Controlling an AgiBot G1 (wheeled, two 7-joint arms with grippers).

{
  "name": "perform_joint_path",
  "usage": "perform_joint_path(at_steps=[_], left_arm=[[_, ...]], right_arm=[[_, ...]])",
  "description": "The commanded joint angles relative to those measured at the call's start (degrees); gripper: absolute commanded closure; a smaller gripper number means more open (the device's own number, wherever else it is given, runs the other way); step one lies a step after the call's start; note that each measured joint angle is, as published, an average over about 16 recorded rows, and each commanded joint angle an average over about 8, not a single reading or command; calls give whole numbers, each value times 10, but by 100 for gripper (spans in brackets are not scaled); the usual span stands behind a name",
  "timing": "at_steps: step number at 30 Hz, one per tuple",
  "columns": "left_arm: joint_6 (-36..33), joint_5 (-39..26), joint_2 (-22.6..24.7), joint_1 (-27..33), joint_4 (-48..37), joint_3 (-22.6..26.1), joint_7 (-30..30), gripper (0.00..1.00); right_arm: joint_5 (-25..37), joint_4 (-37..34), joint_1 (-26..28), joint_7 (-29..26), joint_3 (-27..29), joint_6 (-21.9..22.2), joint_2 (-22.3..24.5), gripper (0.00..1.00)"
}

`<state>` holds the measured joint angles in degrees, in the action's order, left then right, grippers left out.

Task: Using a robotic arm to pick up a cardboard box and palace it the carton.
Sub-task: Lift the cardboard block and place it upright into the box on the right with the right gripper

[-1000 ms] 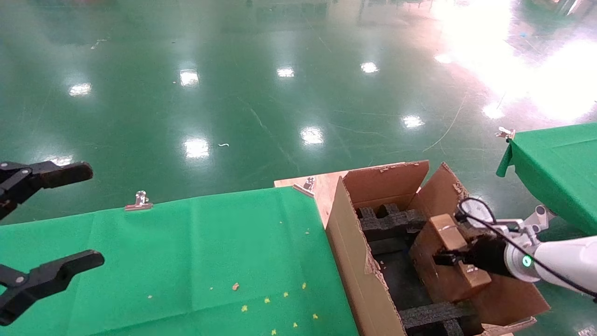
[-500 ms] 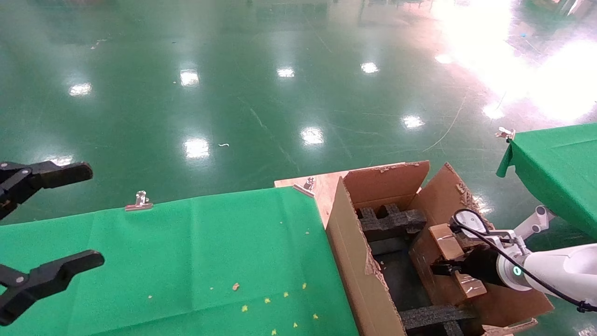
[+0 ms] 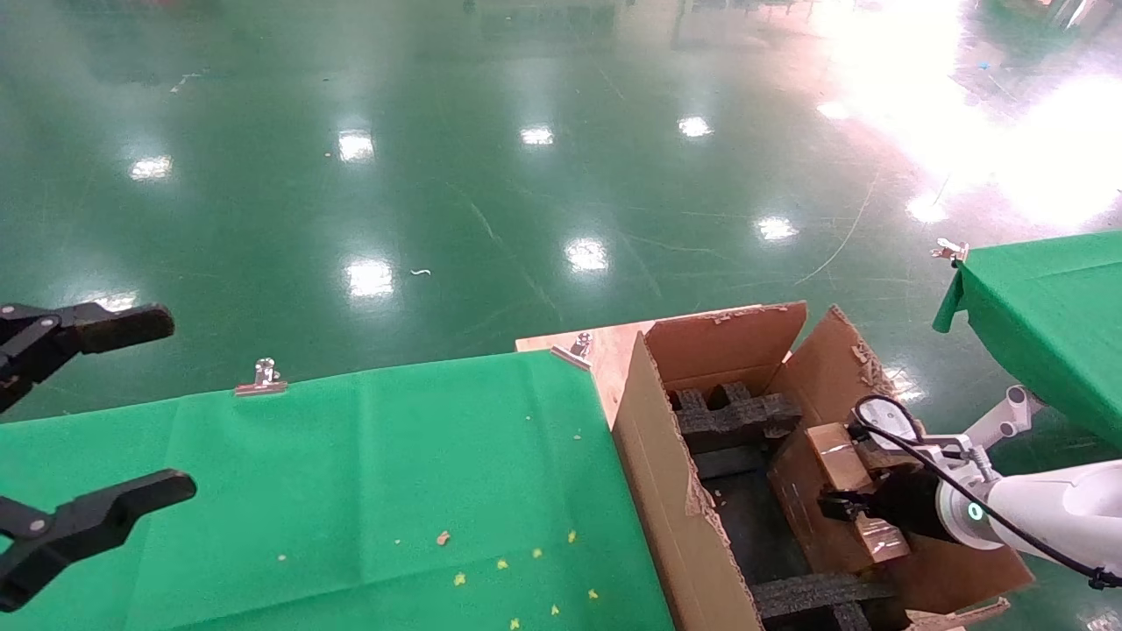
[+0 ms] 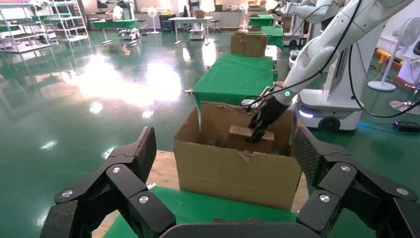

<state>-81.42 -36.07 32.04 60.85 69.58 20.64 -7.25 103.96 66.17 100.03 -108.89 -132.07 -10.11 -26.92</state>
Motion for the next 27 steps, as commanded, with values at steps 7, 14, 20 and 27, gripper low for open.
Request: perform_joint_path(at_steps=[7, 14, 20, 27], left_arm=[[0, 0, 0, 0, 0, 0, 0, 0], [0, 0, 0, 0, 0, 0, 0, 0], [0, 0, 0, 0, 0, 0, 0, 0], [0, 0, 0, 0, 0, 0, 0, 0]], right_arm=[[3, 13, 13, 4, 2, -5, 9, 0], [10, 28, 30, 10, 4, -10, 22, 0], [21, 52, 61, 19, 13, -12, 40, 0], [49, 99, 130, 38, 40, -25, 66, 0]])
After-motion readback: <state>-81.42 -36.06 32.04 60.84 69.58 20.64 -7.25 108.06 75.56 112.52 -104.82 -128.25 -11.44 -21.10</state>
